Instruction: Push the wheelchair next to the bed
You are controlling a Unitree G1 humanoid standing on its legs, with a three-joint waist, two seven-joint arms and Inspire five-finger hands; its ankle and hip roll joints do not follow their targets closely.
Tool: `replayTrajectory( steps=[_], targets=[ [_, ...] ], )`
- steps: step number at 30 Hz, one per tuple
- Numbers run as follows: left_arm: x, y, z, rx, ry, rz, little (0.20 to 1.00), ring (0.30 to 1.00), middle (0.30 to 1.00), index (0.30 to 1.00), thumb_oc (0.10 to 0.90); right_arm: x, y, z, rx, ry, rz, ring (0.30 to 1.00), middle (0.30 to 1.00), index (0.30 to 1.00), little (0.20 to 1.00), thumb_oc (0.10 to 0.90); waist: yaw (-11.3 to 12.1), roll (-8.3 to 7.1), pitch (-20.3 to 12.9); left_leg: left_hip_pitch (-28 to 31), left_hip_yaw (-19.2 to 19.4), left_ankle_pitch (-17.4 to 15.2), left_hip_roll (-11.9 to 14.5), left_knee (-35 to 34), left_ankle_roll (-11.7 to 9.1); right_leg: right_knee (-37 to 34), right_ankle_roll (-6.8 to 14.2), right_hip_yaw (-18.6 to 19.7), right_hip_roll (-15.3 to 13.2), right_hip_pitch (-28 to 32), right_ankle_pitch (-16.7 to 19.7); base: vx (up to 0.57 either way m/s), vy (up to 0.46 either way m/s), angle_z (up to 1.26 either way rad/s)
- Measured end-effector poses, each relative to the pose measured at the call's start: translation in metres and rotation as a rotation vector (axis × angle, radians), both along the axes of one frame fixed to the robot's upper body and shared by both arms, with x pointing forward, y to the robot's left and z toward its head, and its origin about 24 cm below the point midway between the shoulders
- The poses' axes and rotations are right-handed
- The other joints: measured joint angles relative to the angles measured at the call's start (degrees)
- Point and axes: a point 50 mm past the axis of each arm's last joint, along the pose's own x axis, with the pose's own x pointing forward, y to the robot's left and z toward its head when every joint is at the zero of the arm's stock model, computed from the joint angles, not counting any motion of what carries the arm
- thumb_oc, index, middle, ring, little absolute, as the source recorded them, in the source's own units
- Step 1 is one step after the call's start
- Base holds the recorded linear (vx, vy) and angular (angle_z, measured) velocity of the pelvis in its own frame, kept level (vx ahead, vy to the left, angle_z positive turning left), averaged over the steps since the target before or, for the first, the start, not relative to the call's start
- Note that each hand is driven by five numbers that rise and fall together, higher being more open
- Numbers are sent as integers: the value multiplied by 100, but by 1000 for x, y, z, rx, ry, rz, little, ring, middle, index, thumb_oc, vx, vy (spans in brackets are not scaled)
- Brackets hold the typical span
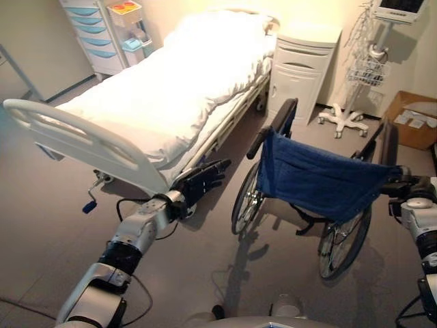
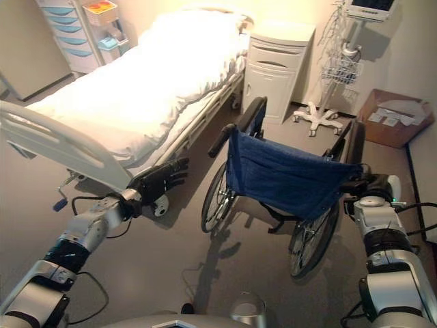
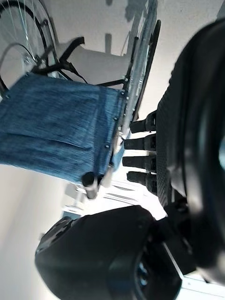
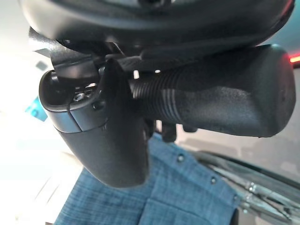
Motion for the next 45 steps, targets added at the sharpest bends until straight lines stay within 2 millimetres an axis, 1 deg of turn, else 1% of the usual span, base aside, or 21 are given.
replayTrajectory(
  steps=[1, 2, 3, 4, 7, 11, 13, 15, 16, 20, 23, 27, 31, 33, 36, 38, 45],
  targets=[
    [0, -5, 1, -8, -4, -21, 900, 900, 900, 900, 800, 0, 0, 0, -6, 1, 3, 300, 300, 300, 300, 400, 13, -8, 3, 64, 207, 0, 12, -63, 2, -150, -70, -101, -10, 56, 102, 27, 20, 7],
    [0, -7, 1, -16, -5, -28, 900, 900, 900, 900, 800, 0, 0, 1, -9, 0, 3, 300, 300, 300, 300, 400, 10, -3, 2, 89, 309, 2, 37, 51, 2, -160, -99, -140, -27, 65, 110, 36, 17, 1],
    [1, -14, 1, -14, -4, -51, 900, 900, 900, 900, 800, -1, -3, 2, -17, 4, 6, 300, 300, 300, 300, 400, -4, 20, 14, -17, 482, -54, 107, 263, -63, -105, -139, -205, -59, 120, 106, 0, 0, 0],
    [2, -17, 0, -9, -3, -66, 900, 900, 900, 900, 800, -1, -4, 2, -19, 8, 6, 300, 300, 300, 300, 400, 4, 40, 12, 25, 440, -120, 93, 217, -75, -81, -152, -183, -33, 141, 97, 39, 3, 1],
    [7, -19, 6, 18, -20, -72, 900, 900, 900, 900, 800, 0, -3, 3, -14, 7, 21, 300, 300, 300, 300, 400, -107, 17, 9, 73, 435, -112, 59, 128, -71, -76, -176, -162, -56, 156, 106, 48, -14, 2],
    [21, -19, 17, 98, -61, -35, 900, 900, 900, 900, 800, 3, 1, 3, -11, 4, 40, 300, 300, 300, 300, 400, -205, 0, 7, 161, 421, -64, 65, 31, -87, -78, -196, -166, -41, 192, 116, 40, -44, -1],
    [29, -18, 25, 128, -83, 32, 900, 900, 900, 900, 800, 5, 5, 3, -15, 5, 53, 300, 300, 300, 300, 400, -247, 0, 6, 205, 424, -35, 76, -37, -110, -79, -203, -163, -25, 198, 112, 41, -35, -3],
    [32, -17, 30, 144, -100, 78, 900, 900, 900, 900, 800, 6, 6, 3, -16, 7, 57, 300, 300, 300, 300, 400, -258, 0, 6, 223, 425, -35, 81, -46, -111, -80, -207, -163, -17, 209, 107, 55, -45, -1],
    [34, -15, 32, 155, -115, 131, 900, 900, 900, 900, 800, 6, 6, 3, -16, 8, 57, 300, 300, 300, 300, 400, -260, 1, 6, 242, 425, -35, 82, -54, -112, -80, -209, -162, -15, 222, 102, 62, -57, 0],
    [40, -8, 31, 131, -124, 351, 900, 900, 900, 900, 800, 6, 7, 1, -18, 12, 60, 300, 300, 300, 300, 400, -265, 1, 6, 264, 427, -52, 82, -53, -136, -79, -208, -165, -17, 247, 101, 47, -42, 0],
    [41, -3, 29, 131, -111, 410, 900, 900, 900, 900, 800, 6, 7, 1, -17, 13, 60, 300, 300, 300, 300, 400, -265, 0, 6, 283, 431, -52, 82, -53, -132, -79, -208, -168, -19, 265, 101, 29, -16, 0],
    [41, -3, 29, 164, -128, 388, 900, 900, 900, 900, 800, 6, 7, 0, -16, 15, 60, 300, 300, 300, 300, 400, -272, -2, 8, 300, 432, -36, 78, -53, -109, -76, -208, -170, -23, 285, 101, 18, -7, 0],
    [39, -8, 25, 196, -101, 290, 900, 900, 900, 900, 800, 6, 8, -1, -15, 18, 61, 300, 300, 300, 300, 400, -276, -3, 8, 331, 432, -36, 76, -56, -109, -73, -207, -166, -25, 310, 100, 18, -8, 0],
    [38, -11, 18, 228, -68, 221, 900, 900, 900, 900, 800, 6, 8, -1, -15, 19, 62, 300, 300, 300, 300, 400, -282, -3, 8, 344, 433, -36, 75, -54, -109, -73, -207, -167, -26, 323, 100, 16, -3, 0],
    [32, -16, -1, 297, 13, 114, 900, 900, 900, 900, 800, 6, 9, -2, -29, 26, 68, 300, 300, 300, 300, 400, -290, -3, 8, 351, 437, -35, 72, -50, -108, -61, -206, -159, -31, 327, 99, 13, -5, 0],
    [29, -17, -10, 315, 53, 69, 900, 900, 900, 900, 800, 7, 11, -3, -28, 27, 70, 300, 300, 300, 300, 400, -300, -6, 10, 354, 438, -47, 73, -48, -126, -55, -206, -157, -32, 327, 99, 49, -16, 0],
    [29, -18, -10, 312, 54, 60, 900, 900, 900, 900, 800, 9, 15, -4, -24, 29, 84, 300, 300, 300, 300, 400, -371, -17, 10, 384, 440, -59, 73, -54, -107, -29, -199, -144, -34, 339, 94, 35, -22, 0]
  ],
)
